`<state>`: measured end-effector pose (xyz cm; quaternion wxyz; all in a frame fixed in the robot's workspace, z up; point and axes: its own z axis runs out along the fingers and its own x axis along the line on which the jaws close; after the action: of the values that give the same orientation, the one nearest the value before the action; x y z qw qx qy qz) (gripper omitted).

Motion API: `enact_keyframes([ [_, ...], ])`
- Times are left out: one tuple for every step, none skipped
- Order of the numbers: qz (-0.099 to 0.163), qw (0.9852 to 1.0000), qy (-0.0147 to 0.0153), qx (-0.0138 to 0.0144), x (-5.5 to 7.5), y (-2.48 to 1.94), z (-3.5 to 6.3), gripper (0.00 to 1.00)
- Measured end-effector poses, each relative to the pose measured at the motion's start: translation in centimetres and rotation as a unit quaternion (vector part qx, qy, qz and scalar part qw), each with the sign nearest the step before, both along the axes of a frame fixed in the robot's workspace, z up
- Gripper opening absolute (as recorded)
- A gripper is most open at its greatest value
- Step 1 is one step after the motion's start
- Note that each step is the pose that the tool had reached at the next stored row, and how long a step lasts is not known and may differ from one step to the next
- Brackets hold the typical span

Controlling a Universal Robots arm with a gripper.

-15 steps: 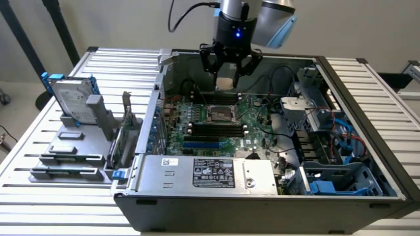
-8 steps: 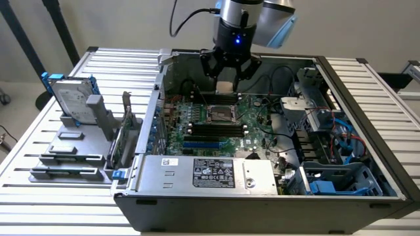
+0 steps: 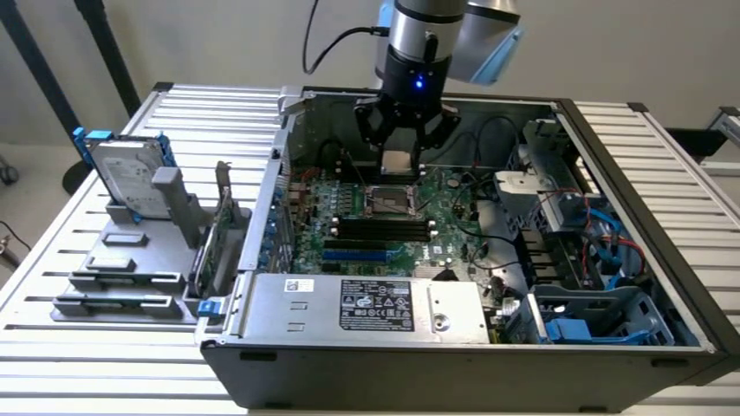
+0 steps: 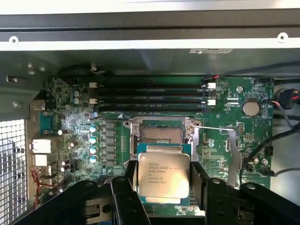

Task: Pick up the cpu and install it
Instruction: 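Pick up the cpu and move it towards the insertion slot, then place the cpu into insertion slot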

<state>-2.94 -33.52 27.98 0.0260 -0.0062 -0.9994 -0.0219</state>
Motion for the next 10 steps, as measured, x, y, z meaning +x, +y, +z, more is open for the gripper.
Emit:
enact_keyframes([
  [0.000, 1.0000, 0.0002, 0.0000, 0.02, 0.00, -0.03, 0.55],
  [0.000, 1.0000, 0.0009, -0.0001, 0.03, 0.00, -0.02, 0.55],
  [0.000, 1.0000, 0.0009, -0.0001, 0.03, 0.00, -0.02, 0.55],
  [0.000, 1.0000, 0.0009, -0.0001, 0.03, 0.00, -0.02, 0.55],
  [0.000, 1.0000, 0.0009, 0.0000, 0.03, 0.00, -0.03, 0.55],
  [0.000, 1.0000, 0.0009, 0.0000, 0.03, 0.00, -0.03, 0.55],
  [0.000, 1.0000, 0.0009, 0.0000, 0.03, 0.00, -0.03, 0.55],
  [0.000, 1.0000, 0.0009, 0.0000, 0.03, 0.00, -0.03, 0.55],
  [0.000, 1.0000, 0.0010, -0.0001, 0.03, 0.00, -0.03, 0.55],
  [0.000, 1.0000, 0.0009, 0.0000, 0.03, 0.00, -0.03, 0.55],
])
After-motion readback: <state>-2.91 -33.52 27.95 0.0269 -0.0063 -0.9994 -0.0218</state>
